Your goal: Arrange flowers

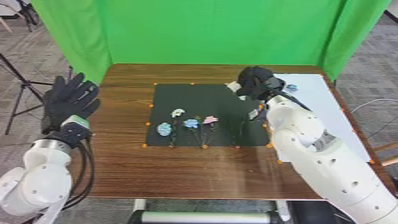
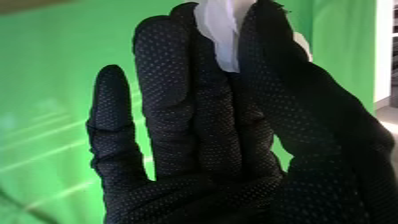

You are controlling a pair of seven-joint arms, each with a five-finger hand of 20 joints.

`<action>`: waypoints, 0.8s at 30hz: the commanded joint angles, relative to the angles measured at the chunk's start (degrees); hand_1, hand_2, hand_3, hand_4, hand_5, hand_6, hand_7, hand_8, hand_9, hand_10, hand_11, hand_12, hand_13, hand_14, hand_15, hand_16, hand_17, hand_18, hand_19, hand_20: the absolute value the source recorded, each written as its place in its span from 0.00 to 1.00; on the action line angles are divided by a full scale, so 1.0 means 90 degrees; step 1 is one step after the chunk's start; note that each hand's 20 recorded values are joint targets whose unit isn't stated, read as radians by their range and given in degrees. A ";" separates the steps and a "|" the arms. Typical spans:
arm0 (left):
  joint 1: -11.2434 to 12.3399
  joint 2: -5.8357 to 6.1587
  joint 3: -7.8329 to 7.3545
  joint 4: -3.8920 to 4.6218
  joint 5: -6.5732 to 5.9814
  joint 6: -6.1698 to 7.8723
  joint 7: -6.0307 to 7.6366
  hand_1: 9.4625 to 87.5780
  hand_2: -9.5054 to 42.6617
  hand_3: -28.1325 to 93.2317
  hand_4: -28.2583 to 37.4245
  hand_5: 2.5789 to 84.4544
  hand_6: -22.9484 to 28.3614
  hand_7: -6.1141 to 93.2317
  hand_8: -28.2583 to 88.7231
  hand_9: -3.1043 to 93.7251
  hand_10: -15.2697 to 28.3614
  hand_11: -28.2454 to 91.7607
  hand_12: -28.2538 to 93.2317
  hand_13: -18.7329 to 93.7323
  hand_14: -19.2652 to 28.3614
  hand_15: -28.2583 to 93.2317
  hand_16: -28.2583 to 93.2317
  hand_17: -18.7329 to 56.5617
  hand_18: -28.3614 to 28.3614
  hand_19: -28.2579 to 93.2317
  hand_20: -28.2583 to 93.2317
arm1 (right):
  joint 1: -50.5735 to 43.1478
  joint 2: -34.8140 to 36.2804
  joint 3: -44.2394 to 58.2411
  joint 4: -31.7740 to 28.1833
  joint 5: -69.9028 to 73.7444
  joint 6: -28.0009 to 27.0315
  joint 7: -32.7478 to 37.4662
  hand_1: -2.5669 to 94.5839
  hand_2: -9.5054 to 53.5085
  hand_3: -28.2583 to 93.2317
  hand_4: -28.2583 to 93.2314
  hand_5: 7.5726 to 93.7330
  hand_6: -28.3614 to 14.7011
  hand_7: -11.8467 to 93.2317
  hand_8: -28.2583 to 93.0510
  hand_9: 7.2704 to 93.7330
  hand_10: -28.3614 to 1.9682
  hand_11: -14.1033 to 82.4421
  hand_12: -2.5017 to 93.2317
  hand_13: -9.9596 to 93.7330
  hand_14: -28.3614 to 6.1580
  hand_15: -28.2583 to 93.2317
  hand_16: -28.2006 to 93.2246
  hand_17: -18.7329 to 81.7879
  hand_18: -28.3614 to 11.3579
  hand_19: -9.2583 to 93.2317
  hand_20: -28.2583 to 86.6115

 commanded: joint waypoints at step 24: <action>0.0179 0.0069 -0.0027 -0.0205 -0.0237 0.0460 0.0362 0.19 0.42 0.81 0.00 0.30 0.54 0.21 0.14 0.23 0.62 0.39 0.30 0.23 0.66 0.49 0.15 0.15 0.71 0.45 0.30 | -0.0437 0.0457 -0.0126 -0.0194 -0.0458 -0.0633 -0.0101 0.59 0.00 0.81 0.00 0.64 0.72 0.47 0.17 0.68 0.60 0.33 0.19 0.70 0.71 0.58 0.53 0.41 0.22 0.74 0.57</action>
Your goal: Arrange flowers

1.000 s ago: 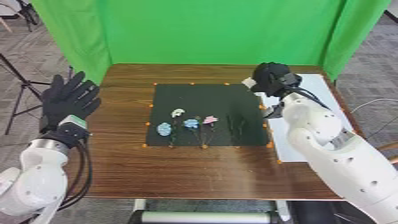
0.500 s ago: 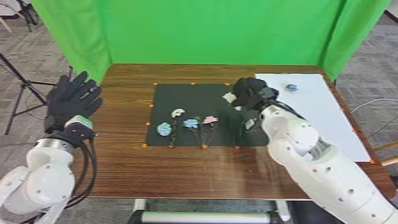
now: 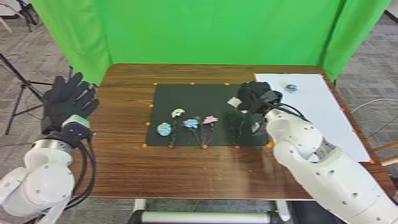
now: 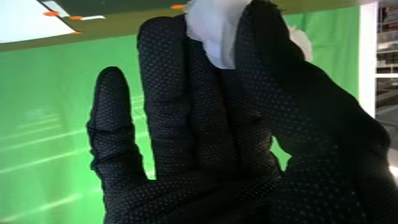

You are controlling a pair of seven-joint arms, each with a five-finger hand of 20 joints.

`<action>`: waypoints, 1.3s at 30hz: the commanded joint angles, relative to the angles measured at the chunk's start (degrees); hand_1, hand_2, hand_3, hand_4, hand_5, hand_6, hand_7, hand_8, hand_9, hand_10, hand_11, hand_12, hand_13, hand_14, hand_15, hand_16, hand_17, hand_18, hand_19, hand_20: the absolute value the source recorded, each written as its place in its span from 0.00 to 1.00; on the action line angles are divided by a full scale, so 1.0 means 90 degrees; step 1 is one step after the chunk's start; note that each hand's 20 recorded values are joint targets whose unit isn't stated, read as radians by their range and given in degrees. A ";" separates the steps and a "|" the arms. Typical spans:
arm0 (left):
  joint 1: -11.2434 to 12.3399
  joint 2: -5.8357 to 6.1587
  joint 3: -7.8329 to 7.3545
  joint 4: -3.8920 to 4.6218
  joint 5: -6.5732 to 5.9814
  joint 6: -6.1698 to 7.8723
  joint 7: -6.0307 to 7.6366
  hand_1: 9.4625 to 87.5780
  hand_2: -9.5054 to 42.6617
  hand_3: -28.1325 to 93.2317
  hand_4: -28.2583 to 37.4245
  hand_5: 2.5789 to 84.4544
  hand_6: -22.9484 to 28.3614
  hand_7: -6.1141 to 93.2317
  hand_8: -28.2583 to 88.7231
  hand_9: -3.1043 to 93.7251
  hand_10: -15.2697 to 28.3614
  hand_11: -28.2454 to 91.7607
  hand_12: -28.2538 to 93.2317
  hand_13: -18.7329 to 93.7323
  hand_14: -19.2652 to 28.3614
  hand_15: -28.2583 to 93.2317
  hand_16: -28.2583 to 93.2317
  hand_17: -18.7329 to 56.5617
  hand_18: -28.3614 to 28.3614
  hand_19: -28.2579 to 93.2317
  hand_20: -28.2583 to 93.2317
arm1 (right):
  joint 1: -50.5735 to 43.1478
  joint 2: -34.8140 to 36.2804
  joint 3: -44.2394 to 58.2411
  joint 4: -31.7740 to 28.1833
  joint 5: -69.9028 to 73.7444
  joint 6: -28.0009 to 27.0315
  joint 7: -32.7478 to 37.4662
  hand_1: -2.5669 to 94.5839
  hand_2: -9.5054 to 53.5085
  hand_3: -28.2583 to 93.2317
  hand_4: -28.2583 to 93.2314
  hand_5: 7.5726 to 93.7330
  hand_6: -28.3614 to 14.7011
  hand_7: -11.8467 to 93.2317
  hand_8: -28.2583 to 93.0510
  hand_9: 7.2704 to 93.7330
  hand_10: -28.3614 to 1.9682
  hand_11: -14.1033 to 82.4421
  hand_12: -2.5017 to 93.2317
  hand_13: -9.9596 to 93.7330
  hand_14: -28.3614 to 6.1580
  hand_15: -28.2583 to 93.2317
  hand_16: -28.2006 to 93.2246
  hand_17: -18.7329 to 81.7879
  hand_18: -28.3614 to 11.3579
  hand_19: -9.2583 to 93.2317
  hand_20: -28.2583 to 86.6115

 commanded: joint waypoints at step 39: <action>0.0318 0.0038 -0.0062 -0.0190 -0.0459 0.0157 0.0561 0.18 0.42 0.81 0.00 0.26 0.57 0.22 0.14 0.18 0.61 0.39 0.30 0.22 0.66 0.48 0.15 0.14 0.70 0.45 0.30 | 0.1960 0.0367 -0.0142 0.2060 0.1405 -0.0099 0.0313 0.36 0.00 0.92 0.00 0.32 0.60 0.36 0.09 0.29 0.41 0.26 0.13 0.28 0.51 0.46 0.16 0.32 0.42 0.35 0.35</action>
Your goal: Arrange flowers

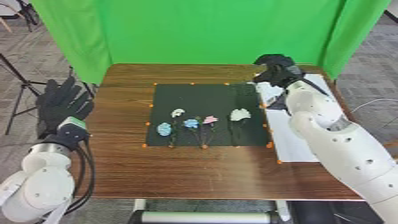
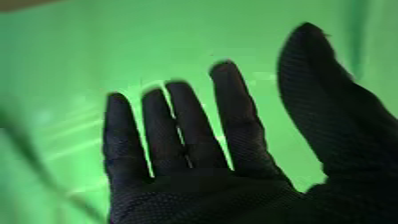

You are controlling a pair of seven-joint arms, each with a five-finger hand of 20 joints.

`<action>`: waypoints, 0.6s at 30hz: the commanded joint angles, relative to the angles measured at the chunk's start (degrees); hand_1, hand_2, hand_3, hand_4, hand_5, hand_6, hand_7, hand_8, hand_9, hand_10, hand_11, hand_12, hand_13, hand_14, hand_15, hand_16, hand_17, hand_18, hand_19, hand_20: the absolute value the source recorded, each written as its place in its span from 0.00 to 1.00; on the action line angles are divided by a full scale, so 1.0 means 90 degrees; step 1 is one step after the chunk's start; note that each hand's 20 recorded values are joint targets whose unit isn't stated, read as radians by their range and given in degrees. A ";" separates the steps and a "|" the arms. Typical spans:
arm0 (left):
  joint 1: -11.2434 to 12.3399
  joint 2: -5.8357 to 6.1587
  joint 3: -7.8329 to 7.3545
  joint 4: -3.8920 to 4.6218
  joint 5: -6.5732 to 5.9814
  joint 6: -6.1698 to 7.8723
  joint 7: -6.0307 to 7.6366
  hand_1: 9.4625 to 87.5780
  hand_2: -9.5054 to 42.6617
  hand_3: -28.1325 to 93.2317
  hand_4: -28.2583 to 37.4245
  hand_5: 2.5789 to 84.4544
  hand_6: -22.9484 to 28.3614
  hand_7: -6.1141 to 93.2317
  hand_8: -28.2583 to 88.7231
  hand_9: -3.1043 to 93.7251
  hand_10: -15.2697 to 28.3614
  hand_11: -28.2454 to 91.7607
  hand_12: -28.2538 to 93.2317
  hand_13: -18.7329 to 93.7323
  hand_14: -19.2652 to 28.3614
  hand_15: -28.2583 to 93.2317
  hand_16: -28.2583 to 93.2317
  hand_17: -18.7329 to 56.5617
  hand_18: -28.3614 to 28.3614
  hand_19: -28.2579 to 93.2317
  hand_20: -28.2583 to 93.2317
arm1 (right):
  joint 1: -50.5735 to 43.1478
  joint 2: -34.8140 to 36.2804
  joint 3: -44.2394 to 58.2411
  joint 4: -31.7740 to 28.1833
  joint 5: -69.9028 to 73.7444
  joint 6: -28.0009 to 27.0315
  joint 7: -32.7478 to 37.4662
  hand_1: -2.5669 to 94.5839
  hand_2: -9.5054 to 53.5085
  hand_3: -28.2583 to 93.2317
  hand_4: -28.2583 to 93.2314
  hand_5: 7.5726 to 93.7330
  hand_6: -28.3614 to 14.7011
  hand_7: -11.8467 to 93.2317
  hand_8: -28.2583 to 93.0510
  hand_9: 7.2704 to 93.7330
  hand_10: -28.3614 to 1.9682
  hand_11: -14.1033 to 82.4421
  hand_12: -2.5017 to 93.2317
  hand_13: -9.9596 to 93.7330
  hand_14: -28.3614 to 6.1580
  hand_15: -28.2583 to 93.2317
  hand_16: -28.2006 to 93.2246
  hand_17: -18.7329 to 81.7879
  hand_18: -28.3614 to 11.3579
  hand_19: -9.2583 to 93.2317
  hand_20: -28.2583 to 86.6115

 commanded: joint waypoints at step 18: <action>-0.0020 -0.0086 -0.0066 0.0067 0.0146 -0.0577 -0.0136 0.18 0.42 0.81 0.00 0.34 0.58 0.21 0.15 0.25 0.65 0.39 0.30 0.26 0.69 0.50 0.15 0.15 0.71 0.45 0.30 | 0.1335 0.0192 -0.0646 0.2123 0.0649 -0.2069 0.0978 0.37 0.00 0.91 0.00 0.26 0.56 0.35 0.10 0.23 0.40 0.26 0.12 0.25 0.49 0.47 0.14 0.33 0.36 0.43 0.37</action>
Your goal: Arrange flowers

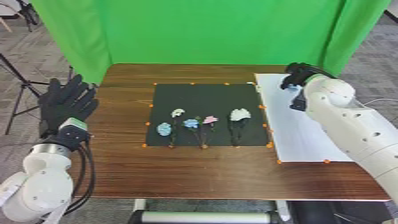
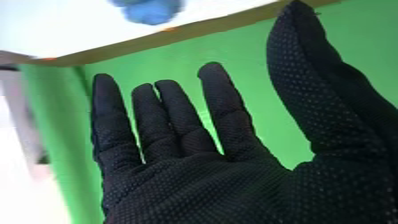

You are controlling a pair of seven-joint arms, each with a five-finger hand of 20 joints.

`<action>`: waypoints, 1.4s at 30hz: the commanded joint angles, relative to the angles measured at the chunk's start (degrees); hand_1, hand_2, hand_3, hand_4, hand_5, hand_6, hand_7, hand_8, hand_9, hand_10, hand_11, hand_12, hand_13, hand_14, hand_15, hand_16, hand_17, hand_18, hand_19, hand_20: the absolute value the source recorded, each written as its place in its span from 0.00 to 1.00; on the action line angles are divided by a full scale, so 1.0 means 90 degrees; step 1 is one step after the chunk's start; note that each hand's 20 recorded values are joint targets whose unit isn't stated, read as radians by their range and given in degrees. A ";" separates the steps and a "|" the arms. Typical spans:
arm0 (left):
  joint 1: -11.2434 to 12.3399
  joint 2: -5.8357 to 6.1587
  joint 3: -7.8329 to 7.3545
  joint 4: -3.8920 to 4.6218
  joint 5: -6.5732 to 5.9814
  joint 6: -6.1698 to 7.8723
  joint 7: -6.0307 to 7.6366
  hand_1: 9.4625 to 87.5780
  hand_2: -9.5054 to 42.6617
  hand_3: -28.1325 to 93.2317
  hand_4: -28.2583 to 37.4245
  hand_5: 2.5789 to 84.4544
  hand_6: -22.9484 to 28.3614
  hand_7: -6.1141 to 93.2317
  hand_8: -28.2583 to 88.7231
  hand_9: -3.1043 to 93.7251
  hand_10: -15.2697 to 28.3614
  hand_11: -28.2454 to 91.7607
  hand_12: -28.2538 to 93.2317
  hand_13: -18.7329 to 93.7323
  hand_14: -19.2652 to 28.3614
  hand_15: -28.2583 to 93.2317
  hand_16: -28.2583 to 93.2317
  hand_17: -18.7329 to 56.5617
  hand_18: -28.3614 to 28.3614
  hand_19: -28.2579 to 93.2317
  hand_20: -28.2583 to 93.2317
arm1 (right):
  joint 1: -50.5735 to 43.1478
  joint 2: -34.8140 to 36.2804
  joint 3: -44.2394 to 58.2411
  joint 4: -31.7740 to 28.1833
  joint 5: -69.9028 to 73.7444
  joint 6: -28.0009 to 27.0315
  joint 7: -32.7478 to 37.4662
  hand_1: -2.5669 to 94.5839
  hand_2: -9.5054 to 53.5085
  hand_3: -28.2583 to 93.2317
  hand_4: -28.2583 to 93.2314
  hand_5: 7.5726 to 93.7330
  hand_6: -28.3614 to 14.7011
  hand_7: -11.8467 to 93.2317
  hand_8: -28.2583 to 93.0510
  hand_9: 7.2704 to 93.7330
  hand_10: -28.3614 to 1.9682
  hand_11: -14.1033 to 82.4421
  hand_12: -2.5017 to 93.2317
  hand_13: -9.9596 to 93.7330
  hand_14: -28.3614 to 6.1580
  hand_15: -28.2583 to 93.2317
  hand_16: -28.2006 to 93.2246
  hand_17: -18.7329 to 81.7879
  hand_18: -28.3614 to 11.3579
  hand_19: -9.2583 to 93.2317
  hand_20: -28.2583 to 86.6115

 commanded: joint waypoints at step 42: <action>0.0378 -0.0263 -0.0197 -0.0063 0.0119 -0.0154 -0.0081 0.18 0.42 0.81 0.00 0.38 0.60 0.22 0.15 0.28 0.66 0.40 0.30 0.28 0.71 0.51 0.15 0.15 0.71 0.46 0.30 | -0.1278 0.0422 0.0718 -0.1421 -0.0668 0.1335 0.0222 0.63 0.00 0.81 0.00 0.73 0.72 0.59 0.26 0.89 0.71 0.37 0.54 0.77 0.70 0.64 0.57 0.44 0.22 0.78 0.55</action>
